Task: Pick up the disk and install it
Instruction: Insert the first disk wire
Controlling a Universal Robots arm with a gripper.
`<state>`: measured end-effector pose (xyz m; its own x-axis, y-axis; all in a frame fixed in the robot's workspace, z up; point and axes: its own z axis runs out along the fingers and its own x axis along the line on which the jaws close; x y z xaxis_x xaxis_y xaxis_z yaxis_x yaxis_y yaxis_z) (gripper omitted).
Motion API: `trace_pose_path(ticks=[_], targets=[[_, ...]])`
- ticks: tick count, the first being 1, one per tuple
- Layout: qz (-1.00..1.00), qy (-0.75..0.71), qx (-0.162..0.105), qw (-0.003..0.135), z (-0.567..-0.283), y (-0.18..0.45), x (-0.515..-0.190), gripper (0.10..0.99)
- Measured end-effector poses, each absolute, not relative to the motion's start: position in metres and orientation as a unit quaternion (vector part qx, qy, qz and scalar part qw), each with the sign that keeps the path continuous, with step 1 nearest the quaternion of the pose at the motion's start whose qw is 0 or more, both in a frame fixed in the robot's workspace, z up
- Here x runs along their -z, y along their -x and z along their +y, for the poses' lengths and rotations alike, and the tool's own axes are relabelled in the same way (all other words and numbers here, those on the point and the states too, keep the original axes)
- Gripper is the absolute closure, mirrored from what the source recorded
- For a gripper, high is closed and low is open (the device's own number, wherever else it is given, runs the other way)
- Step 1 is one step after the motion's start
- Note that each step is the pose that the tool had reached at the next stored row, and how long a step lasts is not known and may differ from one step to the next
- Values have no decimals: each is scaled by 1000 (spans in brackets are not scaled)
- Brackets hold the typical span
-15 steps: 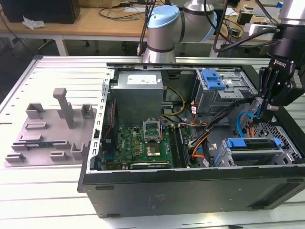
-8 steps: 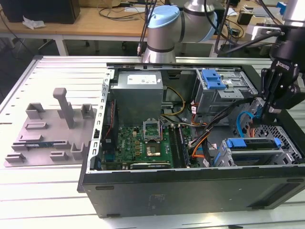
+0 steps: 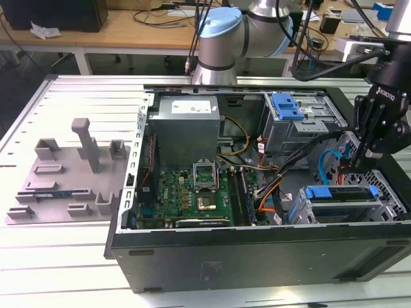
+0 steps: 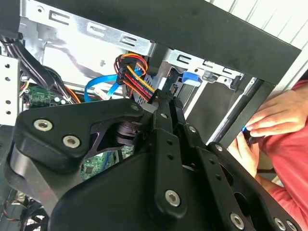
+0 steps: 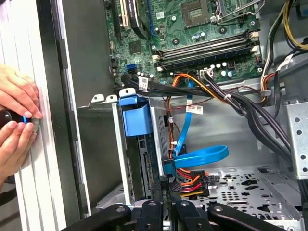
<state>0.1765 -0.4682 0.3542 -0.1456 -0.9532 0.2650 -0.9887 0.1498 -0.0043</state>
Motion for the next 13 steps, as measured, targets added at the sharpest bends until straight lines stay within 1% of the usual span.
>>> trace_pose_path(ticks=[2, 13], targets=[[-750, -649, -83, 94, -471, -176, -354, 918], [-741, -663, -69, 77, -485, -172, -354, 918]])
